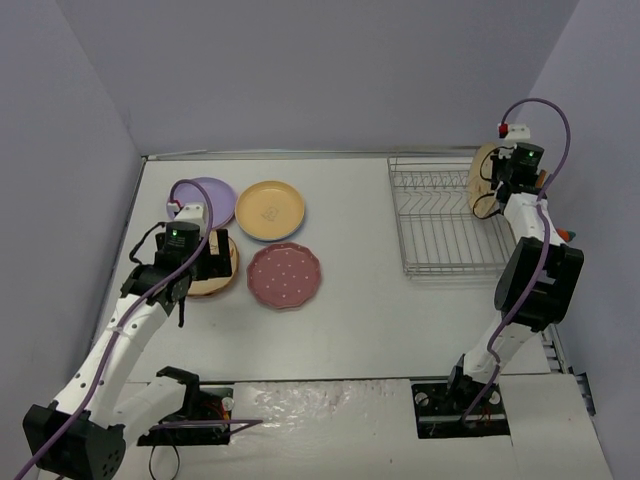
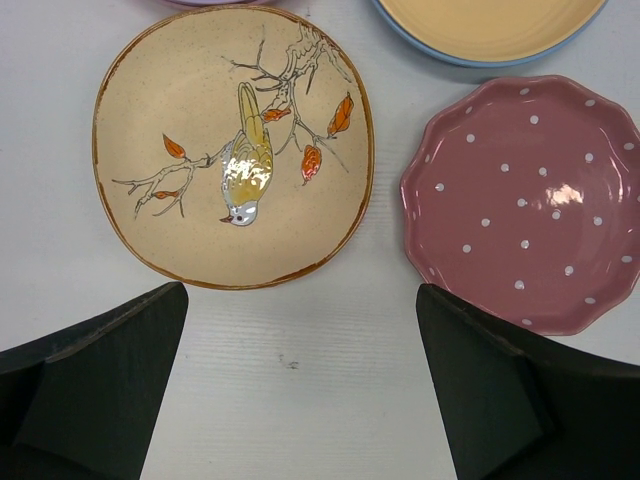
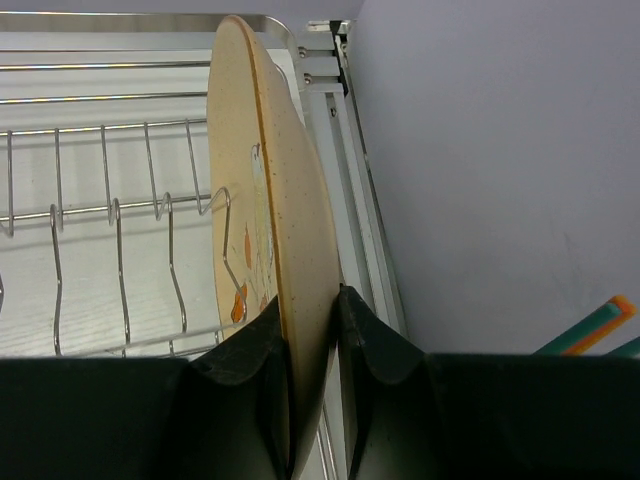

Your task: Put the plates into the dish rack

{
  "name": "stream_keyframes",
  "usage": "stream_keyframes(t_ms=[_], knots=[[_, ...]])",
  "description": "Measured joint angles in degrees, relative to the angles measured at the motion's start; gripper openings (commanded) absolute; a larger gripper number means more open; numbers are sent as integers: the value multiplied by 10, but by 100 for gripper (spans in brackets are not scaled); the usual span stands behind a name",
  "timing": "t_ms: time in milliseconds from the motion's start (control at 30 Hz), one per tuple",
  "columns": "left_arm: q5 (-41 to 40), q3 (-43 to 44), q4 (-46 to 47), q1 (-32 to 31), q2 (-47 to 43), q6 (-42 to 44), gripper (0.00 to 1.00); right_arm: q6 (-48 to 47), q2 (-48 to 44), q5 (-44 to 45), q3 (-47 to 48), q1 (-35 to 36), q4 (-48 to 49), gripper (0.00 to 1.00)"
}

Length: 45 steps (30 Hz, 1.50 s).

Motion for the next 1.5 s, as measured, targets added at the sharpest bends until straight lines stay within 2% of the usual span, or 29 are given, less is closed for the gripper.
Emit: stream_keyframes(t_ms=[67, 167, 567, 833, 1033, 1200, 1400, 1500], knots=[[3, 0, 0, 0, -1, -6, 97, 3, 0, -1, -2, 0, 4, 33], [6, 0, -2, 0, -3, -18, 97, 12, 0, -8, -2, 0, 16, 53], [32, -35, -27, 0, -22, -128, 97, 60, -49, -16, 0, 0, 8, 98], [4, -46, -54, 11, -32, -225, 97, 159, -194, -12, -41, 24, -9, 100], [35, -97, -47, 109, -18, -286, 97, 274, -303, -41, -134, 120, 5, 100], [67, -106, -28, 179, 24, -307, 95, 349, -325, -99, -204, 192, 17, 100], [81, -86, 3, 238, 92, -304, 93, 382, -346, -147, -271, 293, 7, 100], [86, -65, 20, 266, 120, -289, 93, 391, -376, -166, -298, 319, 3, 100]])
